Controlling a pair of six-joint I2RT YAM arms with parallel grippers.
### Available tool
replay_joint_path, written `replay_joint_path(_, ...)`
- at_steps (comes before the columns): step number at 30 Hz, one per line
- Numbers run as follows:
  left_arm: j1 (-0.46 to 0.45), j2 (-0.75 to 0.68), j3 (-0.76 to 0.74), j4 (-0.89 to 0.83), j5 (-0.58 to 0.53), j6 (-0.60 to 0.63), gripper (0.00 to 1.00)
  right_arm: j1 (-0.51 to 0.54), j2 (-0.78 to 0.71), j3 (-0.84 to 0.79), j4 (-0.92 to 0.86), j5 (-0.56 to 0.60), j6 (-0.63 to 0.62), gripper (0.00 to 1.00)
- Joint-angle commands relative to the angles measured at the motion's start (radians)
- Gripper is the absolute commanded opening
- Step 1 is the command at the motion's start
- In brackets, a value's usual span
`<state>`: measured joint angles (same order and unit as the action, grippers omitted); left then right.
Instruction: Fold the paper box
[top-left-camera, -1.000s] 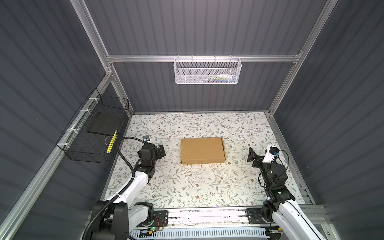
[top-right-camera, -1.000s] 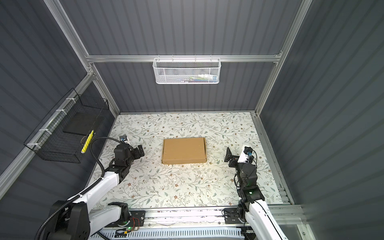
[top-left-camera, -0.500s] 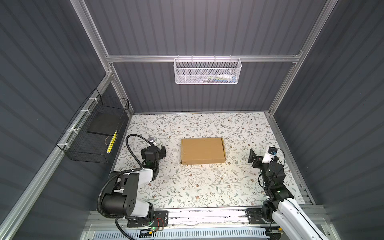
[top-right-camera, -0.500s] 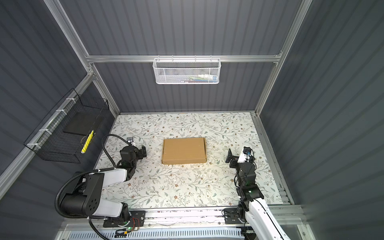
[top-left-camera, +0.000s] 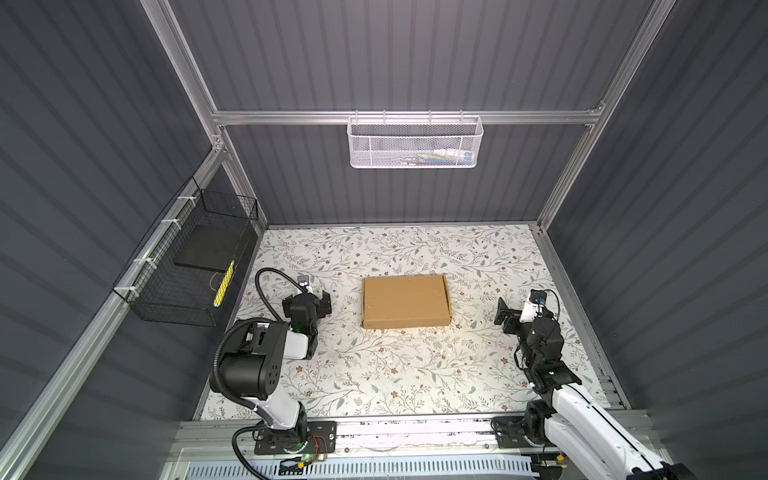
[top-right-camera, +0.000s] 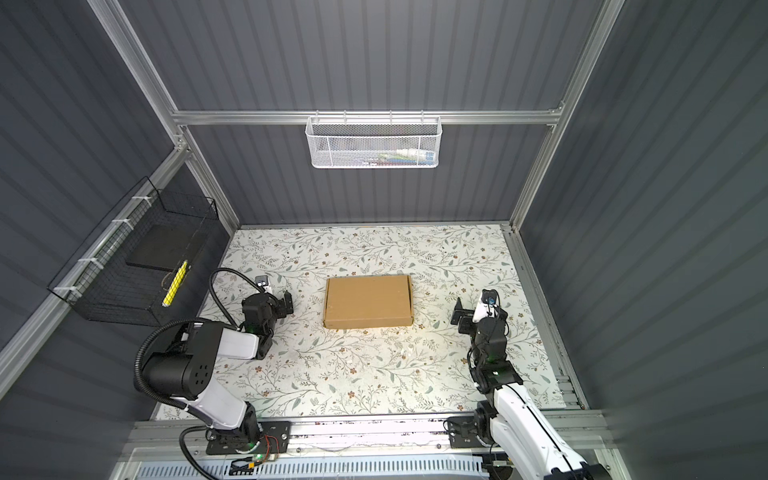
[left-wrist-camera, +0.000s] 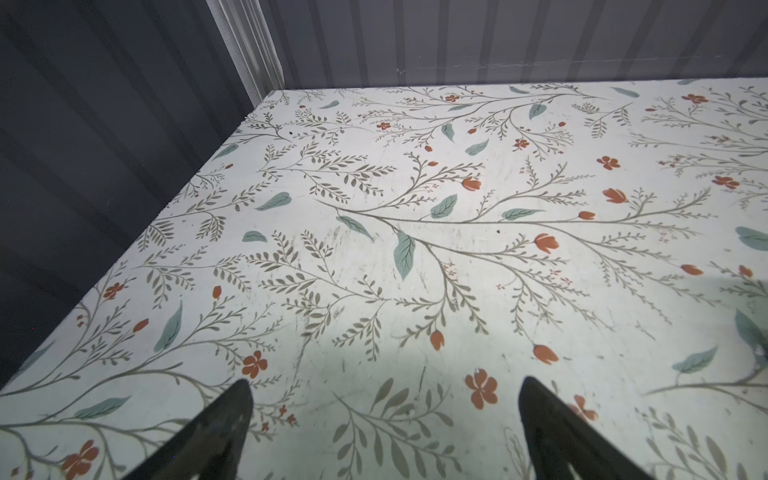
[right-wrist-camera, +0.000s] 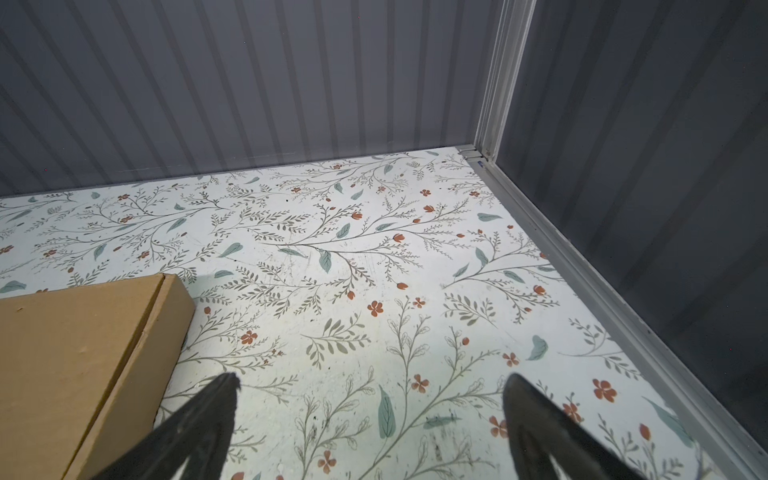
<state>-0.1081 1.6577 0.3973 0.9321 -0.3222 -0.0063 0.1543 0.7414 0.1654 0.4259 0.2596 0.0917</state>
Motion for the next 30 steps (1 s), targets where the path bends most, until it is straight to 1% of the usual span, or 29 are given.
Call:
replay_joint_path(1,0.009,0.042,0.002,0.098,0.028,0.011,1.0,-0.015,0.021,0.025,0.068,-0.003,-0.036,0.99)
replay_joint_path(2,0.011,0.058,0.002,0.126,0.031,0.017,1.0,-0.021,0.029,0.023,0.076,-0.003,-0.038,0.99)
replay_joint_path(4,0.015,0.043,0.016,0.064,0.039,0.011,1.0,-0.035,0.044,0.022,0.09,-0.004,-0.043,0.99)
replay_joint_path(6,0.019,0.053,0.022,0.076,0.047,0.011,1.0,-0.049,0.059,0.015,0.113,-0.01,-0.047,0.99)
replay_joint_path(9,0.02,0.055,0.073,-0.028,0.061,0.012,1.0,-0.073,0.088,0.011,0.149,-0.023,-0.05,0.99)
replay_joint_path(21,0.022,0.057,0.072,-0.019,0.063,0.011,1.0,-0.143,0.3,0.013,0.34,-0.048,-0.045,0.99)
replay_joint_path(30,0.022,0.057,0.071,-0.018,0.062,0.011,1.0,-0.175,0.463,0.054,0.485,-0.086,-0.049,0.99)
